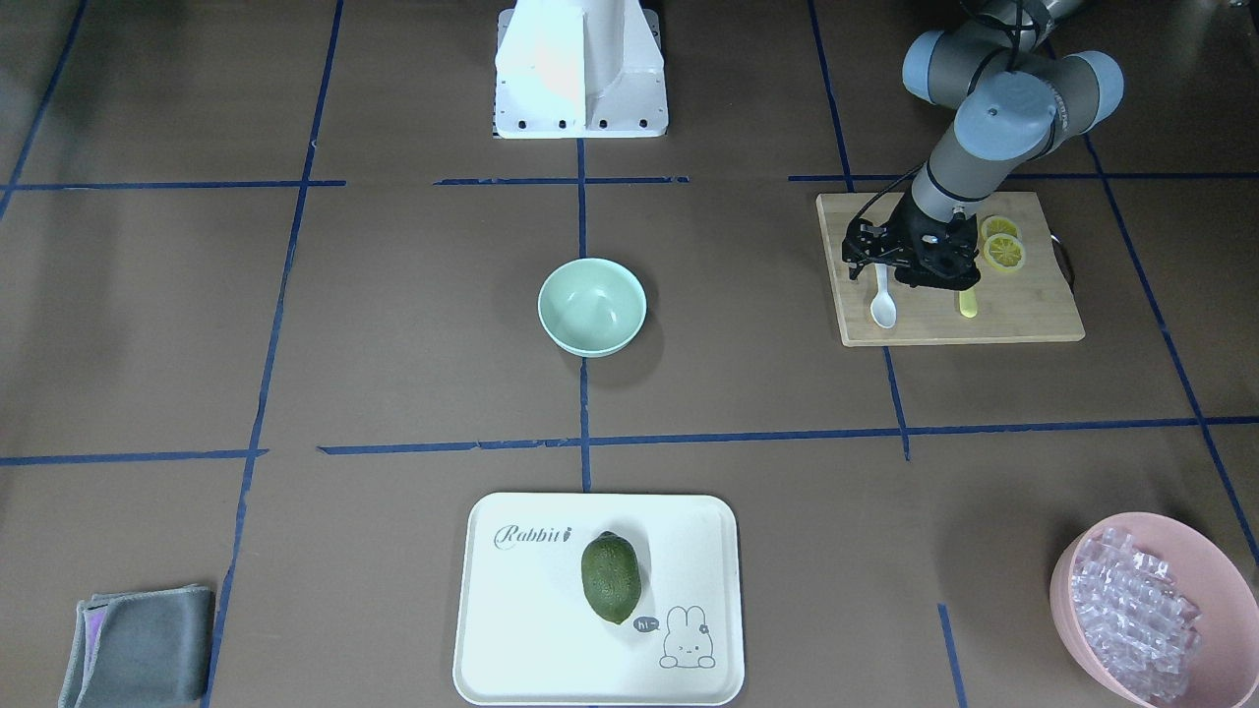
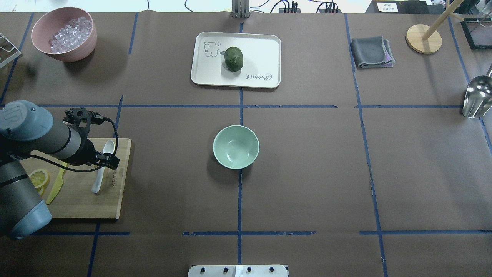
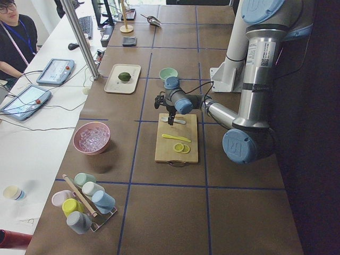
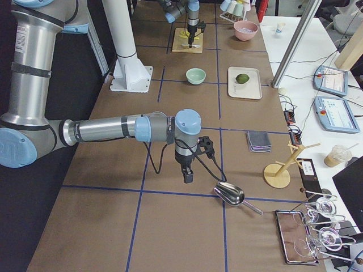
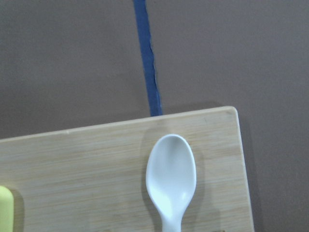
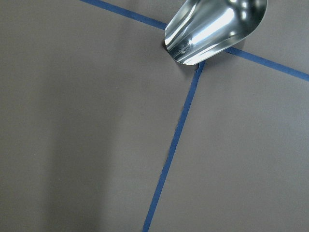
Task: Place spoon in bowl
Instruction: 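Grasp the white spoon with the left gripper and lift it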
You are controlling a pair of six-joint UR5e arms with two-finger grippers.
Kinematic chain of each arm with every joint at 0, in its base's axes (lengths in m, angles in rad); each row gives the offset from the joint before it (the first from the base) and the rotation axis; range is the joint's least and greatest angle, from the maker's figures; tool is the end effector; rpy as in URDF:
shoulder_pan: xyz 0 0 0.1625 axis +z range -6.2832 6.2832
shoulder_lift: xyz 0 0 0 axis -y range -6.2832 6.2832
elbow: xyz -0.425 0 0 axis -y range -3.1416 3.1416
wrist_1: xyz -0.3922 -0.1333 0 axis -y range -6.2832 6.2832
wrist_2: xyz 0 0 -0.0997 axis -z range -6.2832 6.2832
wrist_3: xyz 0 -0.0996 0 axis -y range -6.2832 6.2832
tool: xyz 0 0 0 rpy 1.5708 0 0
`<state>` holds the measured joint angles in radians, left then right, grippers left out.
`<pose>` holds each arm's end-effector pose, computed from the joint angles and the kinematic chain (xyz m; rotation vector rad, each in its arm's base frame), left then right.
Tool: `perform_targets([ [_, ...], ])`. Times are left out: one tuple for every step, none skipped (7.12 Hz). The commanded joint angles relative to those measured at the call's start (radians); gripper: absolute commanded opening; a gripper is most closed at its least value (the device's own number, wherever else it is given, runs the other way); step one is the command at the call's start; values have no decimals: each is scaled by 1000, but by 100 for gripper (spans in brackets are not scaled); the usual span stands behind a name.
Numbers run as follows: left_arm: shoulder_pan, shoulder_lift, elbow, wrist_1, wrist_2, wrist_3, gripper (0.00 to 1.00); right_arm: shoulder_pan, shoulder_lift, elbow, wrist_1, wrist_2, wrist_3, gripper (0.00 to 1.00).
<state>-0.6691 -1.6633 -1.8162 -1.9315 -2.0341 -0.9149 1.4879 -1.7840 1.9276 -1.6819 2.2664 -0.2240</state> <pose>0.3708 -0.4064 0.4598 0.0716 0.8138 0.1493 0.0361 -0.4047 0.5949 0.0805 -0.6944 -0.3057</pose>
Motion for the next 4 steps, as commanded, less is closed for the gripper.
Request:
perform_targets([
  [2,-1,0,2,0,1,58,0,-2,-1,1,1,0,99],
  [2,-1,0,3,0,1,48,0,-3,-1,1,1,0,99],
  [2,-1,0,3,0,1,36,0,-3,-2,-1,1,0,99],
  [2,0,0,3,0,1,23,0,-3,-9,1,1,-2,99],
])
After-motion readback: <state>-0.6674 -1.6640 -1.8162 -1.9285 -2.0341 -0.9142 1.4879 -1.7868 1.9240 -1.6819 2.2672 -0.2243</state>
